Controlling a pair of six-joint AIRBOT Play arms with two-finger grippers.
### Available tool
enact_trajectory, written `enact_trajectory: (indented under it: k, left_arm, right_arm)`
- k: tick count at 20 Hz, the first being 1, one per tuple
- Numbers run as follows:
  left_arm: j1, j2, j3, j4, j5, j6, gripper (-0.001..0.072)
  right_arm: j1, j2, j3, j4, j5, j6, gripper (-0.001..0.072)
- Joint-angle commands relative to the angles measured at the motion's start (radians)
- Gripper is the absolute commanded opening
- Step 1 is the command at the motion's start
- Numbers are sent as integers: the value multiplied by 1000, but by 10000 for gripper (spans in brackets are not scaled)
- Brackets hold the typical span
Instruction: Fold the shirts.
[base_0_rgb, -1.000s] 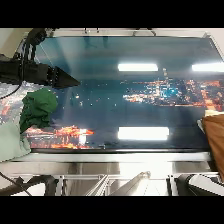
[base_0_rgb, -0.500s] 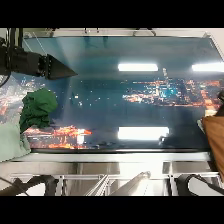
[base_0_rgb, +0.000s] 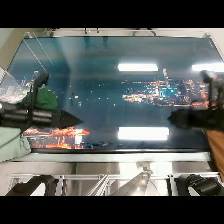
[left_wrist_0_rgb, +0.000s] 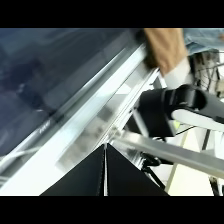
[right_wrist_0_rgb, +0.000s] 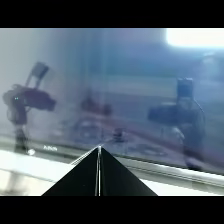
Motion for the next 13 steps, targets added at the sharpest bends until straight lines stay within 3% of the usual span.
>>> enact_trajectory:
  k: [1, 13]
  left_arm:
    - [-5, 99, -142, 19, 39, -13, 18]
    - [-5, 169, -139, 18, 42, -32, 16]
  right_arm:
    - [94, 72, -150, -3, -147, -21, 19]
    - [95, 78, -146, 7, -139, -45, 20]
